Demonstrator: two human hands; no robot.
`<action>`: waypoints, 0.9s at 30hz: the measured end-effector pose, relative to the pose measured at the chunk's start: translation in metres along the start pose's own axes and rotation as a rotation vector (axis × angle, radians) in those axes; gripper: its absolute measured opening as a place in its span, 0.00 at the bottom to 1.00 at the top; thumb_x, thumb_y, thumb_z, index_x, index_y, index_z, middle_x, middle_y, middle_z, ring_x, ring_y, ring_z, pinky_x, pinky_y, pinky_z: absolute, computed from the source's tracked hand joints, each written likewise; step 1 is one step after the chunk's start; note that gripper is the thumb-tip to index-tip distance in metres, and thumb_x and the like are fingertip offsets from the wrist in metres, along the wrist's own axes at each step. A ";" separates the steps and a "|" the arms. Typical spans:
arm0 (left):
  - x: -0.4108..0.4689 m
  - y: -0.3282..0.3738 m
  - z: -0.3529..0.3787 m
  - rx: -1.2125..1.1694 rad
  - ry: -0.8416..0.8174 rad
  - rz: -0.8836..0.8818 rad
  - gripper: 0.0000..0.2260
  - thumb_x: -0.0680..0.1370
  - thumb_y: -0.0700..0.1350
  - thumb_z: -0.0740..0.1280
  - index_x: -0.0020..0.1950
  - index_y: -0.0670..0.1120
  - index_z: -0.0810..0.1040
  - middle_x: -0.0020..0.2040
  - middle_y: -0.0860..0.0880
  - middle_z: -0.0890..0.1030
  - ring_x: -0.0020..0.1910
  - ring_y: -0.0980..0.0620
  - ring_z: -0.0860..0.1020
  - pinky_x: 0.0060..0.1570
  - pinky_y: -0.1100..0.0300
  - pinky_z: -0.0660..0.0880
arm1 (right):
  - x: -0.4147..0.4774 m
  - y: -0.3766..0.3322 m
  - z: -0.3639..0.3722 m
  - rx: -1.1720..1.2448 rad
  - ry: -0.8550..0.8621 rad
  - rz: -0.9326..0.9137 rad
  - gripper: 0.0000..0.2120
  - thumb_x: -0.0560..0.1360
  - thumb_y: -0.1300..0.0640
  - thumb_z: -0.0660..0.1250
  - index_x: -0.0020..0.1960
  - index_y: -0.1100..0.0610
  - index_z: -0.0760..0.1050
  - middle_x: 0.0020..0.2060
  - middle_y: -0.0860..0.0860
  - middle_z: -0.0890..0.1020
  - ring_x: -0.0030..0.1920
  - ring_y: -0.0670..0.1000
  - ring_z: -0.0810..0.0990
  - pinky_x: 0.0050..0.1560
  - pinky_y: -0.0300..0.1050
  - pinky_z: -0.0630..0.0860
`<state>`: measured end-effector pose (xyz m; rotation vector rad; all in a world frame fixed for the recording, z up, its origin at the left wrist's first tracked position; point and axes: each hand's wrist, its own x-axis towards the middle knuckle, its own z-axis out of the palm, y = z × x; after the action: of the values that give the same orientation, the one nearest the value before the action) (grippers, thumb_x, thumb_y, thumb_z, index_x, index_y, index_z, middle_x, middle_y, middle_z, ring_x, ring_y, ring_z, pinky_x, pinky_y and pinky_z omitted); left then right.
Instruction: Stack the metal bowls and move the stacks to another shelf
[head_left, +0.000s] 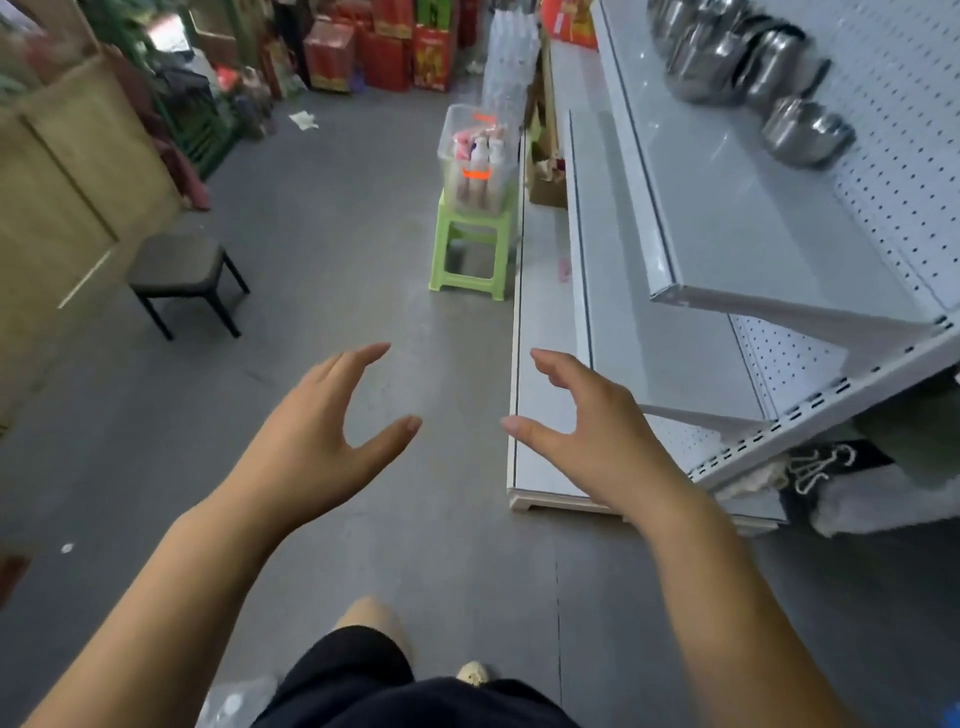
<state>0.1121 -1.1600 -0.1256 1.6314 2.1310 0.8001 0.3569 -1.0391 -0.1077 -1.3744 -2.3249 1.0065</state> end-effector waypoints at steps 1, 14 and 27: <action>0.010 -0.005 -0.001 0.001 0.008 -0.019 0.35 0.75 0.66 0.67 0.79 0.56 0.63 0.75 0.57 0.70 0.75 0.55 0.67 0.71 0.56 0.66 | 0.012 0.002 0.002 0.009 -0.018 0.001 0.35 0.76 0.40 0.73 0.78 0.40 0.63 0.75 0.39 0.70 0.75 0.40 0.66 0.68 0.37 0.62; 0.251 -0.070 -0.037 0.002 -0.033 0.092 0.34 0.75 0.64 0.69 0.78 0.55 0.64 0.75 0.57 0.71 0.75 0.55 0.67 0.72 0.55 0.67 | 0.217 -0.025 -0.010 0.051 0.136 0.080 0.33 0.76 0.42 0.73 0.77 0.44 0.66 0.74 0.41 0.73 0.73 0.42 0.71 0.72 0.40 0.67; 0.469 -0.039 -0.022 -0.037 -0.262 0.428 0.33 0.75 0.62 0.68 0.78 0.53 0.66 0.73 0.54 0.74 0.72 0.53 0.71 0.64 0.63 0.64 | 0.330 -0.027 -0.032 0.163 0.340 0.302 0.31 0.77 0.43 0.72 0.77 0.41 0.66 0.73 0.38 0.72 0.71 0.39 0.70 0.73 0.42 0.68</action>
<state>-0.0635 -0.7235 -0.1004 2.0777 1.6035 0.6893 0.1845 -0.7541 -0.1056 -1.7096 -1.7896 0.9289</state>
